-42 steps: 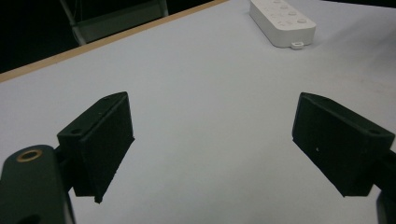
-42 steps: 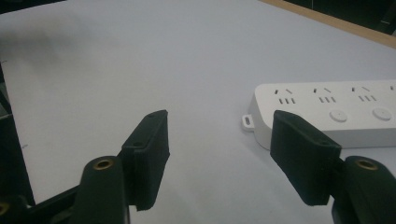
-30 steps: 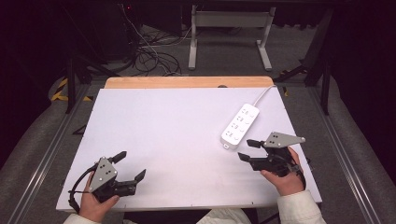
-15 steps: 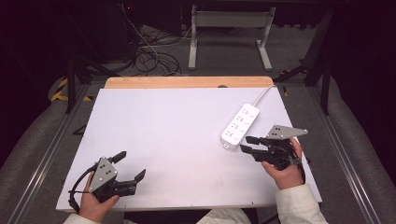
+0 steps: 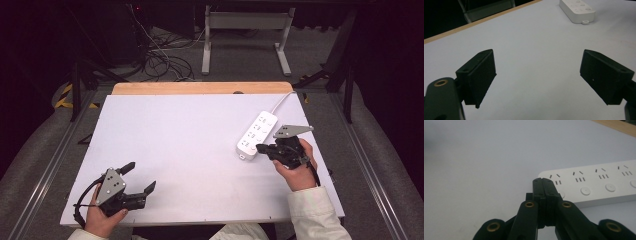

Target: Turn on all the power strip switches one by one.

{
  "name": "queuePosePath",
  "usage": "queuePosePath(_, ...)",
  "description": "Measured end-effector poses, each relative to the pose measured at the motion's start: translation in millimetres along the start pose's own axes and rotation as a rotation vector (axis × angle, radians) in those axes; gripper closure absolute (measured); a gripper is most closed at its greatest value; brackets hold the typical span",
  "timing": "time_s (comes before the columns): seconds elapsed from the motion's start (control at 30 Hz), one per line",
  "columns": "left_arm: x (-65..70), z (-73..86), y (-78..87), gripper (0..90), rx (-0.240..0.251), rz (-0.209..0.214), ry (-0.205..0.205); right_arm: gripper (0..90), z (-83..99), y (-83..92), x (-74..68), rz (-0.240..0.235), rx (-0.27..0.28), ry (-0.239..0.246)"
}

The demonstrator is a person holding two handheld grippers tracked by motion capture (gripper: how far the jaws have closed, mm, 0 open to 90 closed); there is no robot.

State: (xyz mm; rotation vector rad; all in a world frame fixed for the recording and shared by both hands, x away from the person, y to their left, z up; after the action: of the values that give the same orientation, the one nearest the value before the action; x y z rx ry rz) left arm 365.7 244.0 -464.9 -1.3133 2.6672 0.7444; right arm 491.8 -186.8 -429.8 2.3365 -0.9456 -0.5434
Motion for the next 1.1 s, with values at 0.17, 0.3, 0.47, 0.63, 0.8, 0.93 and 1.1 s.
queuePosePath(0.17,-0.1,0.1,-0.2,13.8,-0.001,-0.002,0.0,90.0,-1.1,-15.2,6.4,0.066,-0.037,-0.02)
queuePosePath(0.3,0.0,0.2,-0.5,13.8,-0.001,-0.003,0.001,90.0,-2.2,-23.2,9.8,0.075,-0.039,-0.035)
queuePosePath(0.47,-0.7,0.3,-0.3,13.8,-0.003,-0.007,-0.005,90.0,-2.1,-33.1,13.5,0.092,-0.046,-0.036)
queuePosePath(0.63,-1.0,0.5,-0.2,13.8,-0.004,-0.008,-0.007,90.0,-0.9,-40.7,15.9,0.112,-0.063,-0.034)
queuePosePath(0.8,-0.4,0.8,-0.4,13.8,-0.01,-0.006,-0.002,90.0,0.1,-47.3,16.1,0.131,-0.073,-0.02)
queuePosePath(0.93,-0.7,0.9,-0.6,13.8,-0.01,-0.003,-0.005,90.0,1.1,-52.1,17.6,0.144,-0.082,-0.017)
queuePosePath(1.1,-0.7,1.0,-0.5,13.8,-0.01,-0.003,-0.005,90.0,2.4,-56.8,19.3,0.158,-0.094,-0.016)
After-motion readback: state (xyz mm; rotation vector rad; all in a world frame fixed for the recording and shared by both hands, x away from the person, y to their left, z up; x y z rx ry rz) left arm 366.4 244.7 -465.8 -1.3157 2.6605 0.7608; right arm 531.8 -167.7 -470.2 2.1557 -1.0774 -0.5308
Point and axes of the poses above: each handheld gripper's, and its own axes: y roughly backward along the jaws, z roughly out of its underside, x roughly to its right, the point moved 3 cm from there along -y, roughly forward along the jaws, and after that the axes turned 10 degrees about -y, right-handed, at the moved point
